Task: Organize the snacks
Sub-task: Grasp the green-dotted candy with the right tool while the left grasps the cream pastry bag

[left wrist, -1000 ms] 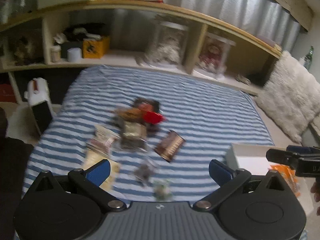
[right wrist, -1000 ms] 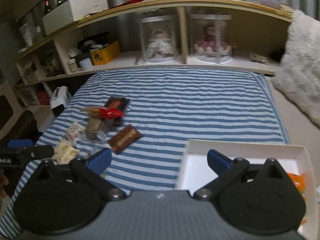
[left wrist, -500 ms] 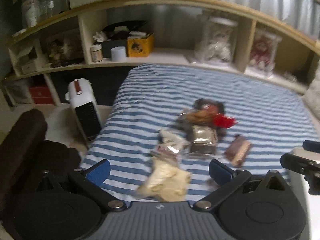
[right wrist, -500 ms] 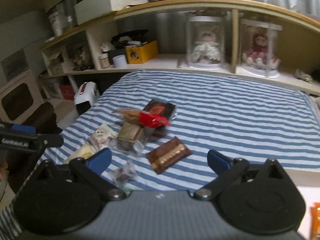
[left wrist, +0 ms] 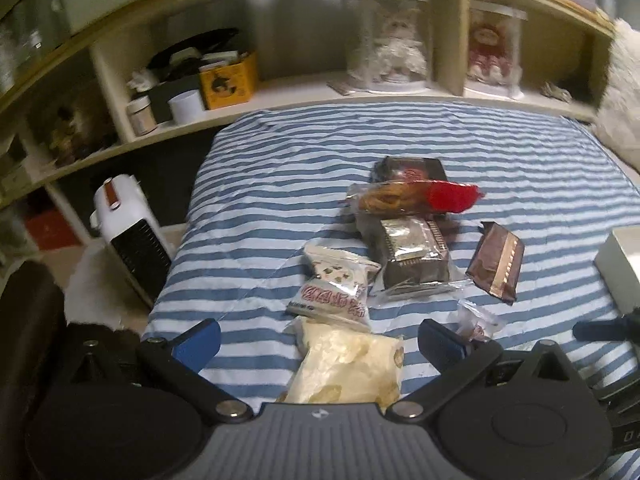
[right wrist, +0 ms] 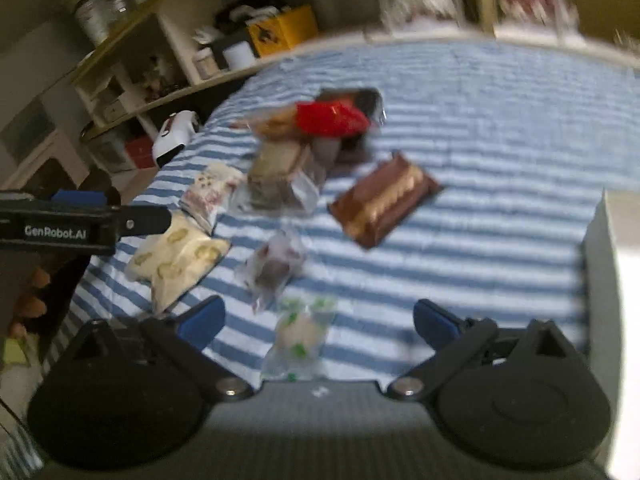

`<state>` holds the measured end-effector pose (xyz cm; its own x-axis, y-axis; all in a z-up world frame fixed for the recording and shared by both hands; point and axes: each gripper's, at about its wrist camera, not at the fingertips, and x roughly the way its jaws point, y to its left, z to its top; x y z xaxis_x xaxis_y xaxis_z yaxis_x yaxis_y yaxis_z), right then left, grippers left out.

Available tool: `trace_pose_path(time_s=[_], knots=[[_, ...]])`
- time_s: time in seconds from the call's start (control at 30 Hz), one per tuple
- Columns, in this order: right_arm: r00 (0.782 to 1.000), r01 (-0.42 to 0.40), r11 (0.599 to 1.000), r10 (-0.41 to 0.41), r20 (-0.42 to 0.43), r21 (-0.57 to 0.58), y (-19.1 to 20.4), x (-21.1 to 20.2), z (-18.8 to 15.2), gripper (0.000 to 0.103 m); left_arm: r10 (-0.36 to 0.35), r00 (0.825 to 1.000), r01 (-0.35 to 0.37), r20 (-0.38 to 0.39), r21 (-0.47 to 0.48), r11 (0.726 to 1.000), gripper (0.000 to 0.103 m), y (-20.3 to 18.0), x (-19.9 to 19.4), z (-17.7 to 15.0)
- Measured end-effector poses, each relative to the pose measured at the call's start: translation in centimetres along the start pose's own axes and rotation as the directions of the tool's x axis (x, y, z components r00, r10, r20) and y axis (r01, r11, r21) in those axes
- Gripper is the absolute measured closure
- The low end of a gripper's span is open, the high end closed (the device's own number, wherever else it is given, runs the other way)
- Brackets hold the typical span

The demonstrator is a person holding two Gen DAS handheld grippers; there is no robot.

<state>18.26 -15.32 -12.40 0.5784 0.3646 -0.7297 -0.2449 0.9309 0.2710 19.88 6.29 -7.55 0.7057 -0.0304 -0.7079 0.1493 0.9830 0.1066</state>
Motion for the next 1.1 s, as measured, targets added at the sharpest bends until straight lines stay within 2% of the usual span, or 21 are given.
trace_pose_path(time_s=[0.1,0.17,0.27,0.47,0.53,0.6,0.67,0.77,0.8,1.0,1.1], knots=[[0.999,-0.012,1.000,0.013,-0.037,0.023,0.1,0.6,-0.6,0.024,-0.035,0.999,0.036,-0.016,0.022,0.999,0.000,-0.4,1.0,-0.1],[0.999,-0.001,1.000,0.001,-0.038,0.005,0.4,0.6,-0.9,0.028,-0.066,0.997,0.066,-0.030,0.026,0.997,0.000,-0.4,1.7,-0.2],[0.999,-0.033,0.999,0.032,-0.032,-0.015,0.7,0.5,-1.0,0.034,-0.094,0.994,0.096,-0.053,0.033,0.995,0.000,-0.7,3.0,-0.5],[0.998,-0.042,0.997,0.040,-0.039,-0.064,1.1,0.6,-1.0,0.053,-0.110,0.987,0.114,-0.119,0.028,0.993,0.000,-1.0,5.3,-1.0],[0.998,-0.034,0.997,0.031,-0.051,-0.072,1.0,0.7,-0.9,0.063,-0.127,0.980,0.132,-0.150,0.022,0.991,0.000,-1.0,5.7,-1.0],[0.998,-0.037,0.996,0.032,-0.060,-0.076,0.9,0.6,-0.8,0.064,-0.159,0.967,0.165,-0.199,0.012,0.986,0.000,-1.2,5.9,-1.0],[0.997,-0.040,0.996,0.034,-0.069,-0.084,0.9,0.4,-0.8,0.064,-0.152,0.961,0.162,-0.233,0.025,0.986,0.000,-1.8,5.9,-1.0],[0.996,-0.041,0.995,0.034,-0.079,-0.088,0.8,0.3,-0.8,0.064,-0.152,0.957,0.169,-0.248,0.052,0.984,0.006,-2.5,5.5,-1.0],[0.996,-0.043,0.995,0.035,-0.082,-0.085,0.7,0.2,-0.8,0.064,-0.152,0.956,0.170,-0.251,0.051,0.984,0.011,-2.6,5.5,-1.0],[0.996,-0.037,0.996,0.030,-0.088,-0.075,0.4,-0.1,-0.6,0.065,-0.121,0.964,0.121,-0.237,-0.013,0.993,0.033,-2.0,5.6,-0.7],[0.996,-0.030,0.997,0.024,-0.084,-0.070,0.3,-0.4,-0.5,0.065,-0.122,0.966,0.121,-0.229,-0.019,0.992,0.037,-1.8,5.5,-0.6]])
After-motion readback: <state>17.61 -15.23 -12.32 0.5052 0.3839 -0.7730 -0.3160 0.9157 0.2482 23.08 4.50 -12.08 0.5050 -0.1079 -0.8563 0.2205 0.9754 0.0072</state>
